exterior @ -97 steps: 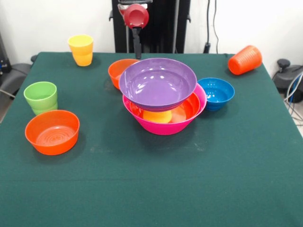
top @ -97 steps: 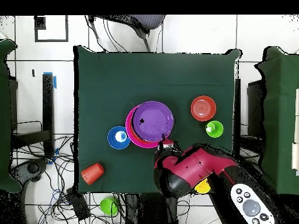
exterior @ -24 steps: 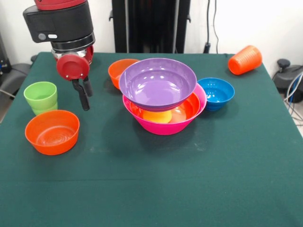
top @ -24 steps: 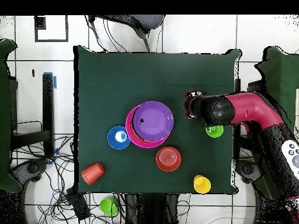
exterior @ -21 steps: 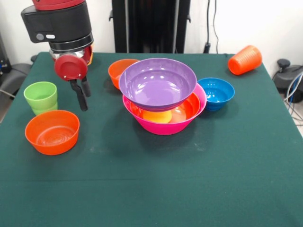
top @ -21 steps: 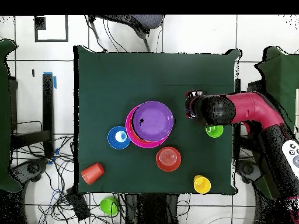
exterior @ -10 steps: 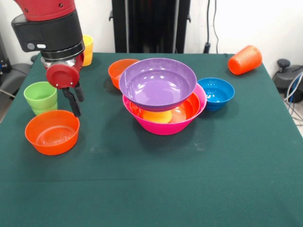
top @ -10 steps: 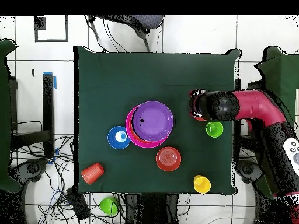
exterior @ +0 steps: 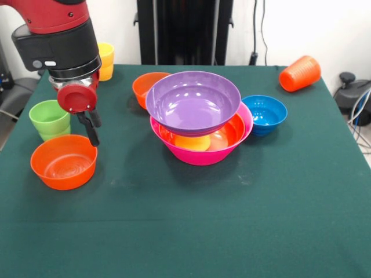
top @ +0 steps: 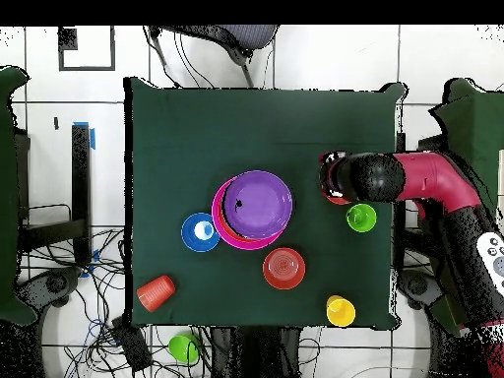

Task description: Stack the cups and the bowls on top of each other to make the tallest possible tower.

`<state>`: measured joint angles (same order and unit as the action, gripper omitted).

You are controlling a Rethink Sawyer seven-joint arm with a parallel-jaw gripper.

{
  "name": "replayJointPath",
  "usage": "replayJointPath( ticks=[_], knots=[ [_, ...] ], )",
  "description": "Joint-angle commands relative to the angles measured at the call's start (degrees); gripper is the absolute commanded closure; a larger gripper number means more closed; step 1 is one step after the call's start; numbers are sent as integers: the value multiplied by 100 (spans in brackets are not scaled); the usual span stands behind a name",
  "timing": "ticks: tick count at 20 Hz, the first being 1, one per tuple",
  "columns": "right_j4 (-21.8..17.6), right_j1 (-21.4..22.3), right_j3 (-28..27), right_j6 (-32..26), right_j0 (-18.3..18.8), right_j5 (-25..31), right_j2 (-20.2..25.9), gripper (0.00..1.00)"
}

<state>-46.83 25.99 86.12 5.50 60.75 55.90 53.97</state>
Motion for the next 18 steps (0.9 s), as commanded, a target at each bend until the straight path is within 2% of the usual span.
replayJointPath(
  ticks=[1, 18],
  knots=[
    [-256, -177, -300, -1326, -91, 451, -361, 0],
    [-295, -197, -191, -1208, -53, 207, -340, 0]
  ],
)
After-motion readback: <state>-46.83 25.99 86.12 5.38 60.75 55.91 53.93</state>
